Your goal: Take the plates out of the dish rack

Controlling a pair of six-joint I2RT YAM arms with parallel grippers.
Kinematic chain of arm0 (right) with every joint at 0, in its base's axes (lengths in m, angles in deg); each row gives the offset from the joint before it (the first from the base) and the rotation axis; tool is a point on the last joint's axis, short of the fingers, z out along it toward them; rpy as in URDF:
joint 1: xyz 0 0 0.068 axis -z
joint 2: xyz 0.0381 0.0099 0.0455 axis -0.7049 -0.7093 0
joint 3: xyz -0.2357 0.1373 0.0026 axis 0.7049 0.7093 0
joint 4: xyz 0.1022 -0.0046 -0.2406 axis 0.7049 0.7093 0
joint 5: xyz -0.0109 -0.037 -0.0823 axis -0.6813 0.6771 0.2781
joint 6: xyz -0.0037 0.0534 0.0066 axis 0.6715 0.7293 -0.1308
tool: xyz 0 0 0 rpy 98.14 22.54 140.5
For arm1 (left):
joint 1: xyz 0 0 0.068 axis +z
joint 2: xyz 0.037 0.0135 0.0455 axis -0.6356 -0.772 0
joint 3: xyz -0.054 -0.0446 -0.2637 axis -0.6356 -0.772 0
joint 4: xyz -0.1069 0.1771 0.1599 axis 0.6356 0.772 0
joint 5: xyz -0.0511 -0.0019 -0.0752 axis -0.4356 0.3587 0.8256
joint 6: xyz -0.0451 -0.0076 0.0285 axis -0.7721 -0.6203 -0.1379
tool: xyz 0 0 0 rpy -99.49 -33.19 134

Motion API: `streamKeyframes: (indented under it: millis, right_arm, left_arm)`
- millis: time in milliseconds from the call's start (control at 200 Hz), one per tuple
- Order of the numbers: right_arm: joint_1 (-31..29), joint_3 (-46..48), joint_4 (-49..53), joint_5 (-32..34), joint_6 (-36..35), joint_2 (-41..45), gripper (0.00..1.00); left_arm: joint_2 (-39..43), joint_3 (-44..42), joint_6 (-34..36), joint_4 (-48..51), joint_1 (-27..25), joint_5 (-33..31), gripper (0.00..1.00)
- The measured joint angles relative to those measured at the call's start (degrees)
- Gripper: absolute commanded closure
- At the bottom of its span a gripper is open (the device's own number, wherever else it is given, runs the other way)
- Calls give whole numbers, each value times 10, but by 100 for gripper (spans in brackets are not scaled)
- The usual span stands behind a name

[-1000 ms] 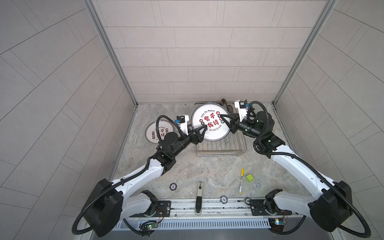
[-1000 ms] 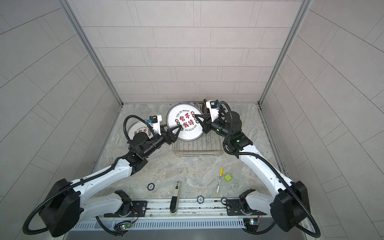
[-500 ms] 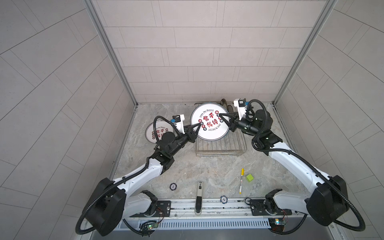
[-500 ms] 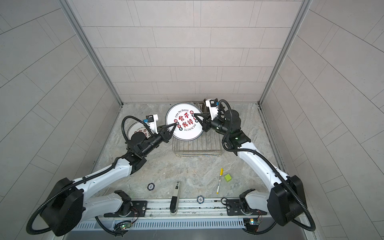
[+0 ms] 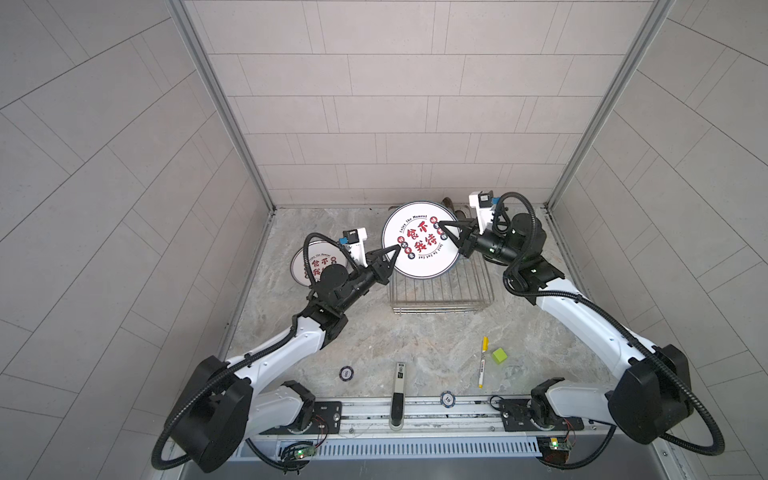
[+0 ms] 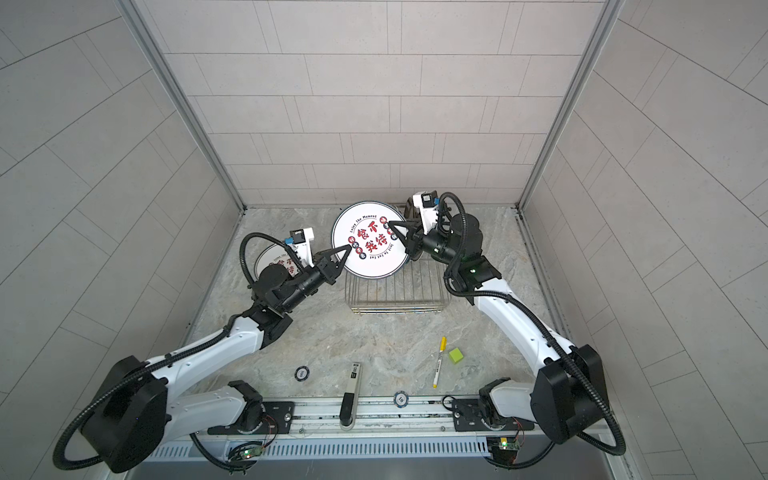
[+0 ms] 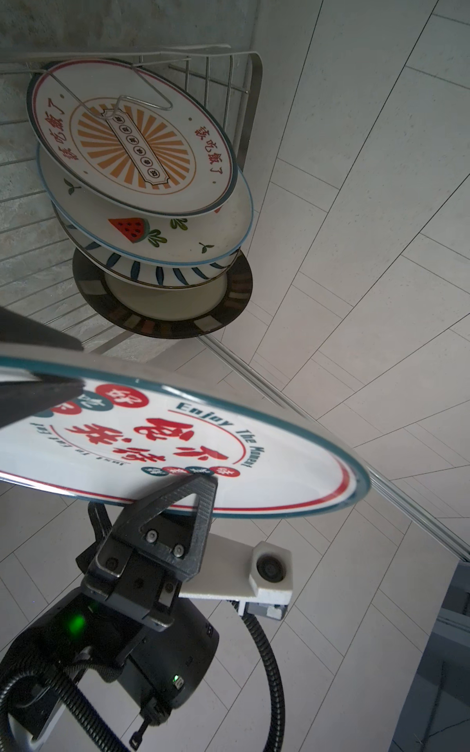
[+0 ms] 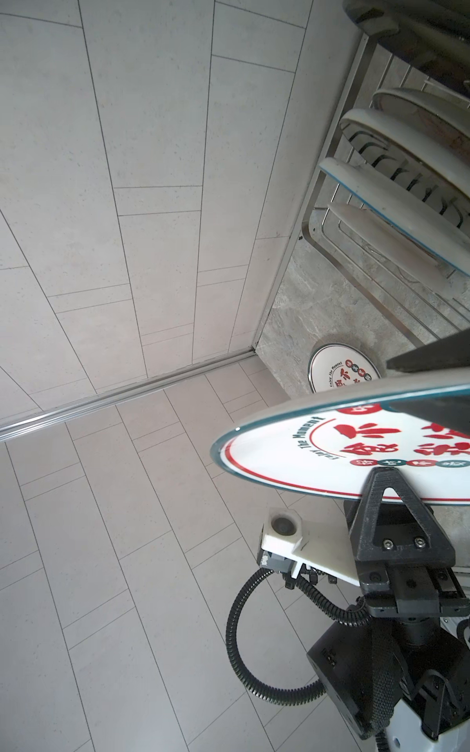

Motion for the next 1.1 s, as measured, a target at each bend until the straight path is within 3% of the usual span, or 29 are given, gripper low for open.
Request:
streamKeyframes:
  millis: [105, 310, 380, 445, 475, 490, 861, 1096]
  right_arm:
    - [0, -4, 7, 12, -5, -3, 73]
    - [-7, -5, 35, 35, -18, -18, 62]
    - [-10, -5, 42, 39, -22, -18, 49]
    - [-15, -5, 46, 41, -23, -18, 29]
    - [-15, -5, 47, 42, -21, -18, 4]
    - [-17, -5, 46, 42, -22, -18, 1]
    - [-19, -1, 54, 82, -16, -15, 1]
    - [-19, 52, 43, 143, -28, 44, 0]
  left_arm:
    - [1, 0, 0, -2, -1, 1, 97]
    - [11, 0, 23, 24, -8, -17, 98]
    - [14, 0, 31, 30, -9, -20, 98]
    - [15, 0, 34, 38, -9, -23, 98]
    - [15, 0, 34, 40, -9, -24, 98]
    - [15, 0, 34, 41, -9, -25, 98]
    - [11, -8, 10, 31, 14, -38, 99]
    - [10, -10, -9, 22, 25, -44, 99]
